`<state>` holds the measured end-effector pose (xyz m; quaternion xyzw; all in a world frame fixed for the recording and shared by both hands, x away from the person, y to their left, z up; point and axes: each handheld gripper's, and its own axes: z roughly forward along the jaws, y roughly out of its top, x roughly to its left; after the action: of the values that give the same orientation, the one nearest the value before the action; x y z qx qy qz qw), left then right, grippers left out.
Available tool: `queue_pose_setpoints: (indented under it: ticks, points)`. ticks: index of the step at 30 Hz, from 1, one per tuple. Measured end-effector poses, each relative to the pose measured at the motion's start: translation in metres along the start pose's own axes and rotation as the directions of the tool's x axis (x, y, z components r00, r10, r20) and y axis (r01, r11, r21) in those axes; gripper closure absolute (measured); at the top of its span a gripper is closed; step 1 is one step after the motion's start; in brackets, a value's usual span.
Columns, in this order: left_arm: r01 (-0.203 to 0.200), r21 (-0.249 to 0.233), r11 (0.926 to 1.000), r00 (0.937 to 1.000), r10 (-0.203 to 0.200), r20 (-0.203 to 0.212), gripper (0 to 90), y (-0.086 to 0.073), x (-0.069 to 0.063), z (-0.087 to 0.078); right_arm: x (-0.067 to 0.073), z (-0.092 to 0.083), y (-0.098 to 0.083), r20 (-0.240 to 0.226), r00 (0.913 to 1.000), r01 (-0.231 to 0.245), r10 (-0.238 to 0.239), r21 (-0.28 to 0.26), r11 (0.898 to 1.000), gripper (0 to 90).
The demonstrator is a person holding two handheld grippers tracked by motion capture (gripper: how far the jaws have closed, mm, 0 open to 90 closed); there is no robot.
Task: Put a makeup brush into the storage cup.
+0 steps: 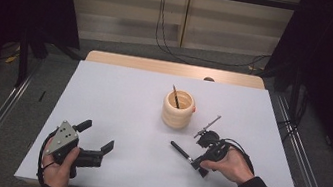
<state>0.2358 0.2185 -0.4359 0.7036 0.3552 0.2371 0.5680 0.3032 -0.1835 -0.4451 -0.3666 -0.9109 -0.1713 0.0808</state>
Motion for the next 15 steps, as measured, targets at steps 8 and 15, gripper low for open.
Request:
queue_pose_setpoints:
  ticks: [8, 15]
  points:
    - [0.001, -0.001, 1.0000, 1.0000, -0.001, 0.000, 0.9, 0.000, 0.000, 0.000, -0.001, -0.008, -0.004, -0.007, 1.0000, -0.001, 0.000, -0.049, 0.999, 78.2]
    - [0.005, -0.003, 1.0000, 1.0000, -0.005, -0.001, 0.9, 0.000, 0.000, 0.000, -0.004, -0.015, -0.008, -0.006, 1.0000, 0.004, -0.005, -0.092, 0.996, 78.2]
